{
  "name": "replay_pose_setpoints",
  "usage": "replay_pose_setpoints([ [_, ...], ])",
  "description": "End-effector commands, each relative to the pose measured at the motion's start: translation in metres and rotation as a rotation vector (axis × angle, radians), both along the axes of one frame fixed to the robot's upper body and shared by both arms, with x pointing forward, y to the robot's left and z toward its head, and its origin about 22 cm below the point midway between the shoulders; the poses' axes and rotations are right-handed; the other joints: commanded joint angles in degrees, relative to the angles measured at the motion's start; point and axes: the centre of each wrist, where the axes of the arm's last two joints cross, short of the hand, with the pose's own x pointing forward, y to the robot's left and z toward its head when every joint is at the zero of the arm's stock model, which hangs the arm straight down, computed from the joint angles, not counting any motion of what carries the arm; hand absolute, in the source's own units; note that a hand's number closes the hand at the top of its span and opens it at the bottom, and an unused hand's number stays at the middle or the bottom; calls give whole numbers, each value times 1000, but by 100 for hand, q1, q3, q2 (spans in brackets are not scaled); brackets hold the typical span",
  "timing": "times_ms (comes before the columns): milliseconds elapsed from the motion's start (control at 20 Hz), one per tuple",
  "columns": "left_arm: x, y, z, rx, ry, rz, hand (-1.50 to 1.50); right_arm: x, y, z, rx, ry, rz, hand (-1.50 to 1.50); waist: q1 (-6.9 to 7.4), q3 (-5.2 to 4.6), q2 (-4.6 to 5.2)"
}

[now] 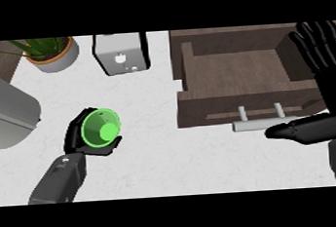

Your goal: Pick up the cup, place it into the drawer and close the drawer

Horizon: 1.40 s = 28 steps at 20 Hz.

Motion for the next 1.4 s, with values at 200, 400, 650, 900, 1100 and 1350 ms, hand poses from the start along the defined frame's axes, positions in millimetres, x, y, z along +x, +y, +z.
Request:
replay_pose_setpoints([
  [200,-6,-3,-5,-96,-194,218,150,-3,-1,4,2,-1,-2,-150,63,9,-33],
  [400,15,-6,16,-139,-259,75,150,-5,-7,-3,12,14,-18,-150,137,21,-69],
  [650,78,-38,86,-130,-284,-40,150,-2,-9,-10,-3,20,-28,-150,215,33,-112],
  [900,99,-93,132,-94,-300,-154,150,-16,-1,-16,-2,12,-58,-150,236,35,-137],
  [1100,108,-121,177,-80,-299,-217,150,-4,-20,1,-15,19,-66,-150,262,32,-129],
  [1350,118,-174,249,-40,-304,-195,150,-10,-17,-22,-4,11,-51,-150,130,33,-121],
])
